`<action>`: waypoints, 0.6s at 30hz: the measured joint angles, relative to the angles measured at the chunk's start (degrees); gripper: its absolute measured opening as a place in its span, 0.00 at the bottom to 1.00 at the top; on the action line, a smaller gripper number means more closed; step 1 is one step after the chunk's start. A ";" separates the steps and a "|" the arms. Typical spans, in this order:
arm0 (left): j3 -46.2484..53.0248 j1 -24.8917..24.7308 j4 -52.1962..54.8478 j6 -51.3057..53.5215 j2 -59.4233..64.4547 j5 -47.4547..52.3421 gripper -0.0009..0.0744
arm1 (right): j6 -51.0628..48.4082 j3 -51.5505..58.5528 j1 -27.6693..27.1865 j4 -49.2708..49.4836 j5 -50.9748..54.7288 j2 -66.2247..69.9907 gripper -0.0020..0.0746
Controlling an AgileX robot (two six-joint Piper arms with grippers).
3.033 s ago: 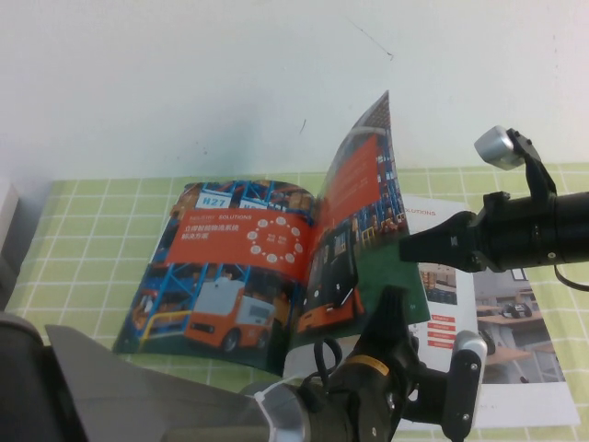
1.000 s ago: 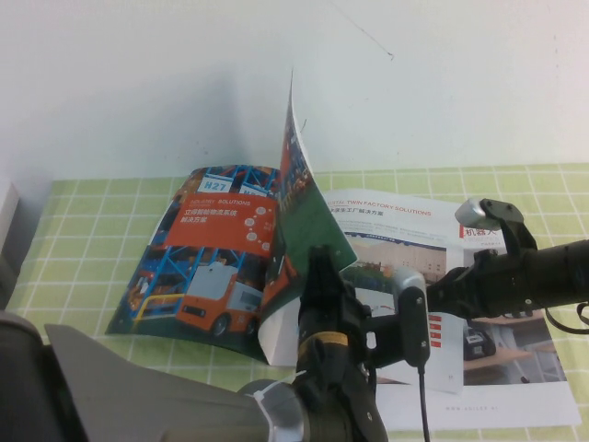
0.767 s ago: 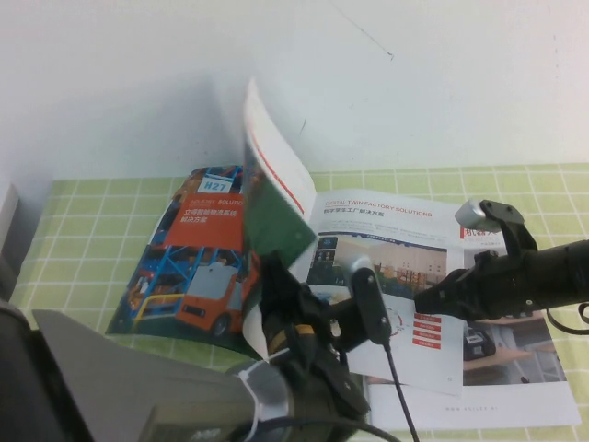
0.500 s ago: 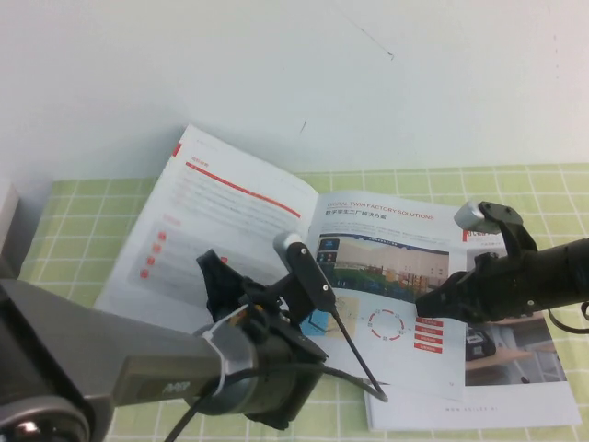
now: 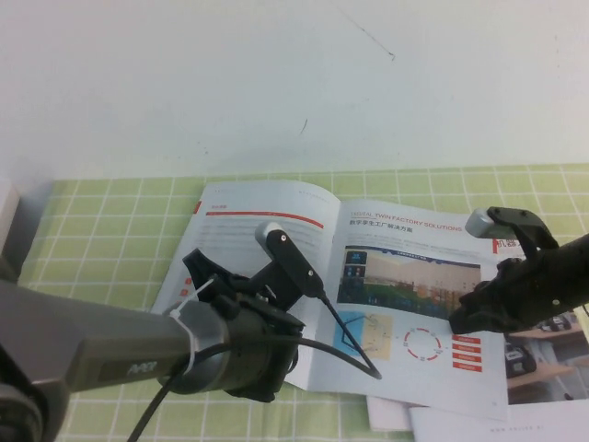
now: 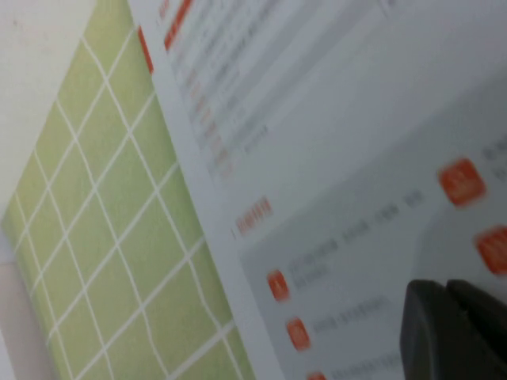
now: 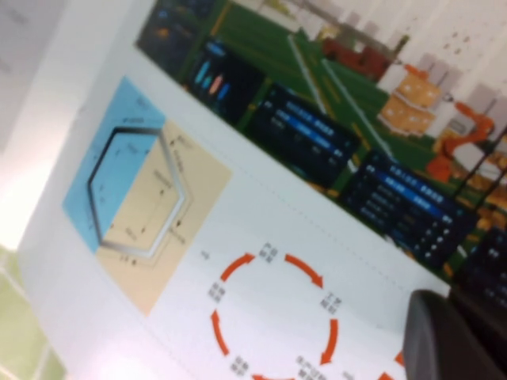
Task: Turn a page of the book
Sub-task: Open the closed book
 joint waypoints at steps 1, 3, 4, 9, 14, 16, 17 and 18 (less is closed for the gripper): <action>0.00 -0.18 0.00 0.00 -0.95 0.82 0.01 | 1.45 0.00 -0.30 -1.75 -0.47 -0.43 0.06; 0.00 -0.74 0.00 -0.63 -2.97 1.92 0.01 | 3.04 0.00 -0.95 -3.60 -0.60 -0.87 0.06; 0.00 -1.32 0.00 -0.91 -4.14 2.65 0.01 | 3.57 0.00 -1.54 -4.11 -0.60 -1.02 0.06; 0.00 -4.27 0.00 -1.19 -9.49 3.92 0.01 | 4.61 -0.54 -3.94 -6.15 -0.60 -1.06 0.06; 0.00 -5.25 0.00 -3.82 -13.30 5.16 0.01 | 4.69 -4.23 -4.98 -10.87 -0.60 -0.84 0.06; 0.02 -5.25 0.00 -5.24 -14.27 5.88 0.01 | 4.69 -6.13 -5.21 -11.96 0.16 -0.71 0.06; 0.02 -5.25 0.00 -5.87 -14.62 6.16 0.01 | 4.69 -6.93 -5.21 -12.03 0.64 -0.71 0.06; 0.02 -5.25 0.00 -6.13 -15.14 6.33 0.01 | 4.36 -7.85 -5.21 -12.03 1.50 -0.97 0.06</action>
